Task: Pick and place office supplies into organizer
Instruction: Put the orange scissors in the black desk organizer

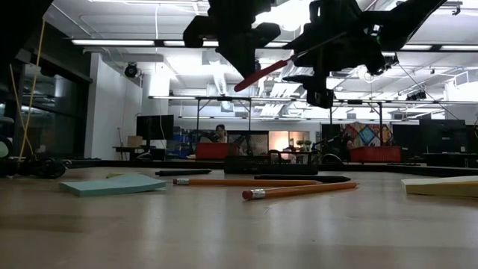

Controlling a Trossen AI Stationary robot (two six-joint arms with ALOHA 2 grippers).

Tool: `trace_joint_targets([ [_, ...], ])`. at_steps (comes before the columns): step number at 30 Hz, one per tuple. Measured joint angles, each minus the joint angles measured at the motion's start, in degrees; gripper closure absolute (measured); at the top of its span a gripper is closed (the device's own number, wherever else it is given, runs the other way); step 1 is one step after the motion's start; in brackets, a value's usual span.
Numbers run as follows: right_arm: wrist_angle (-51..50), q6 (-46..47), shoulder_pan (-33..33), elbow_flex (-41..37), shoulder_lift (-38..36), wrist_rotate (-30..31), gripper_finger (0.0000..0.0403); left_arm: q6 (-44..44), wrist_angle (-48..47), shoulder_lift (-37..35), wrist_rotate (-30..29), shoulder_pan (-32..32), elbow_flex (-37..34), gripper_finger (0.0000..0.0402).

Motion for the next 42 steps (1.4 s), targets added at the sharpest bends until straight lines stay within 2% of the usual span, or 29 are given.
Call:
trace_joint_targets([
  [12,-0.3,0.6,1.0,0.0,0.0,0.0,0.0187,-0.9,4.0,0.0,2.7,-1.2,0.0,0.0401],
  [15,-0.2,0.6,1.0,0.0,0.0,-0.6,0.0221,-1.3,4.9,0.0,2.7,-2.0,0.0,0.0401],
  [24,0.0,1.4,1.3,0.0,2.7,-6.3,0.0382,-1.3,5.9,0.1,1.6,-2.0,0.0,0.0401],
  [28,0.2,1.0,1.3,-0.1,3.9,-6.5,0.0391,-1.8,8.0,0.1,0.7,-1.9,0.1,0.0399],
  [35,0.9,0.7,0.5,-0.1,4.0,-6.3,0.0398,-8.5,7.5,-0.2,-0.1,-1.7,0.1,0.0391],
  [38,0.8,-0.5,-1.1,0.0,4.0,-5.8,0.0398,-13.8,8.2,-1.1,6.7,0.0,0.0,0.0381],
  [42,0.1,-1.8,-3.6,0.0,4.0,-5.2,0.0398,-19.7,13.6,-2.4,24.0,3.4,0.0,0.0375],
])
